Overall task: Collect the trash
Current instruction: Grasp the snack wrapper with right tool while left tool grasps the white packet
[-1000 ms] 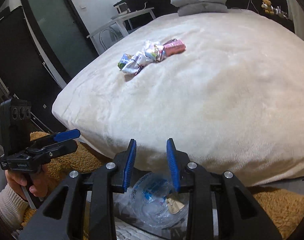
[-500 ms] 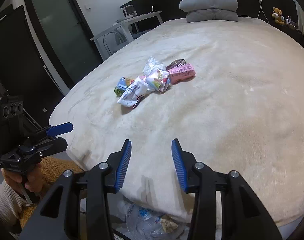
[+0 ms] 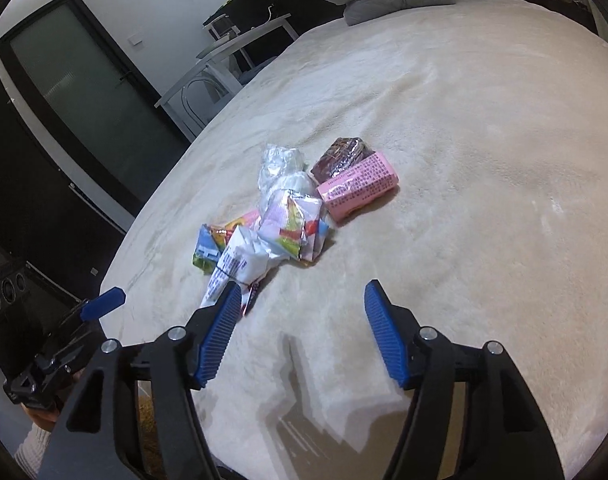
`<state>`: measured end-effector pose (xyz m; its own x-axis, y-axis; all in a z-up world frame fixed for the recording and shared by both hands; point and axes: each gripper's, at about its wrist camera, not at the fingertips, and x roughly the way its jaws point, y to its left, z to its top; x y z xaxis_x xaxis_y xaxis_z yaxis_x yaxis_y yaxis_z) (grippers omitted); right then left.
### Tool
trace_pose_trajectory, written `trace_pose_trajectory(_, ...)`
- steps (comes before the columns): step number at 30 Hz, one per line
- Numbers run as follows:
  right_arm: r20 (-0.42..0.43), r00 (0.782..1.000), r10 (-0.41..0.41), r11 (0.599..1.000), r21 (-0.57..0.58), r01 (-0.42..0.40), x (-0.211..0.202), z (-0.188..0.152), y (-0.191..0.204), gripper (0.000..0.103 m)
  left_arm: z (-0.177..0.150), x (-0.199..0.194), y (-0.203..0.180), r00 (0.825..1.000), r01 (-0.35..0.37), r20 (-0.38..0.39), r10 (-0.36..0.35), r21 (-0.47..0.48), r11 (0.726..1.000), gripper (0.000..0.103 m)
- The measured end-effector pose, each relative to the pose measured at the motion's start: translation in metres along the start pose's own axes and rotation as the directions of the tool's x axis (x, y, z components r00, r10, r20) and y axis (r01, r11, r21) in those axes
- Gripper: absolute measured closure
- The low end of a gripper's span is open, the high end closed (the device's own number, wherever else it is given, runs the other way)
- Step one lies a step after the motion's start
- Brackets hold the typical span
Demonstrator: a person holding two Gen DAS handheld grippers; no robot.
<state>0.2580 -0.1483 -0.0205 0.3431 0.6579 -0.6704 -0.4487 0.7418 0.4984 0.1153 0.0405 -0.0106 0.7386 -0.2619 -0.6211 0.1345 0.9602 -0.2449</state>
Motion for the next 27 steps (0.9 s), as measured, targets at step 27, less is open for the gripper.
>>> trace_pose_trajectory(27,-0.042,0.999,0.018,0.987,0.159,-0.011,0.053,0.031,-0.004,0.053,0.004,0.034,0.012,0.997,0.023,-0.077,-0.018,0.074,0.997,0.017)
